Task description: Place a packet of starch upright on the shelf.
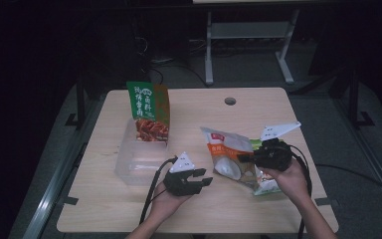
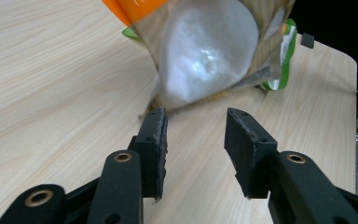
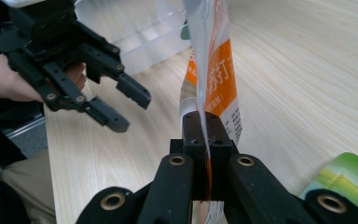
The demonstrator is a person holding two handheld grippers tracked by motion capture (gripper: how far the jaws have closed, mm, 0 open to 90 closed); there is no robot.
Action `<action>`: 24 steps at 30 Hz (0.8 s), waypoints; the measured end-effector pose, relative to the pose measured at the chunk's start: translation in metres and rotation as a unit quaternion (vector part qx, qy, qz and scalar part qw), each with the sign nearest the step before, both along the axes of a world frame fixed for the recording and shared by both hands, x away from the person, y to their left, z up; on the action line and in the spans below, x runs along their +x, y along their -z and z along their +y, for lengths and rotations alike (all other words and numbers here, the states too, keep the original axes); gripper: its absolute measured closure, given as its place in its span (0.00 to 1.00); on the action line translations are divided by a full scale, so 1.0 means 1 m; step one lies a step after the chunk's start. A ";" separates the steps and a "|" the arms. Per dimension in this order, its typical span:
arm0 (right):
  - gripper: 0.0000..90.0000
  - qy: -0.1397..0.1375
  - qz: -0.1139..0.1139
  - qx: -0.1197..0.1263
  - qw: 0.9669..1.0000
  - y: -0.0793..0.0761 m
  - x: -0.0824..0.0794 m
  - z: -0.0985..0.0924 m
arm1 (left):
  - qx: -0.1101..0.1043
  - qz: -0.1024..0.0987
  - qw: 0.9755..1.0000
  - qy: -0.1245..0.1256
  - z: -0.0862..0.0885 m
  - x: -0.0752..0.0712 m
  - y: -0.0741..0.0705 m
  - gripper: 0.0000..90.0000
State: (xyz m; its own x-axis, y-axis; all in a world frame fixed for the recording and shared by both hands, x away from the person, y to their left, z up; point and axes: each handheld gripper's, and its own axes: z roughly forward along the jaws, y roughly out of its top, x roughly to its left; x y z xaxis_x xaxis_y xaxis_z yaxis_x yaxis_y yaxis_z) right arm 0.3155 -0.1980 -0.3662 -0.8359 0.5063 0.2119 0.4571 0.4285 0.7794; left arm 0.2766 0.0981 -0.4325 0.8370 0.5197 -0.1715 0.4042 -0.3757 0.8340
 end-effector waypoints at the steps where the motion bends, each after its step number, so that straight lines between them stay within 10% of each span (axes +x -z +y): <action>1: 1.00 0.001 0.000 0.000 1.000 -0.001 0.001 0.000 | 0.000 -0.002 1.000 0.002 0.001 -0.001 -0.001 0.64; 24: 1.00 0.005 -0.020 0.011 1.000 -0.036 0.028 0.025 | 0.001 -0.024 1.000 0.021 0.005 -0.019 -0.003 0.46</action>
State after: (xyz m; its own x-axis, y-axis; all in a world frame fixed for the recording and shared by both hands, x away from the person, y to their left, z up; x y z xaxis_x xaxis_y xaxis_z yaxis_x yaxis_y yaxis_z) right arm 0.3437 -0.1732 -0.3307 -0.8392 0.5096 0.1898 0.4291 0.4063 0.8067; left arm 0.2579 0.1028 -0.4296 0.8651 0.4843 -0.1309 0.3484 -0.3923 0.8513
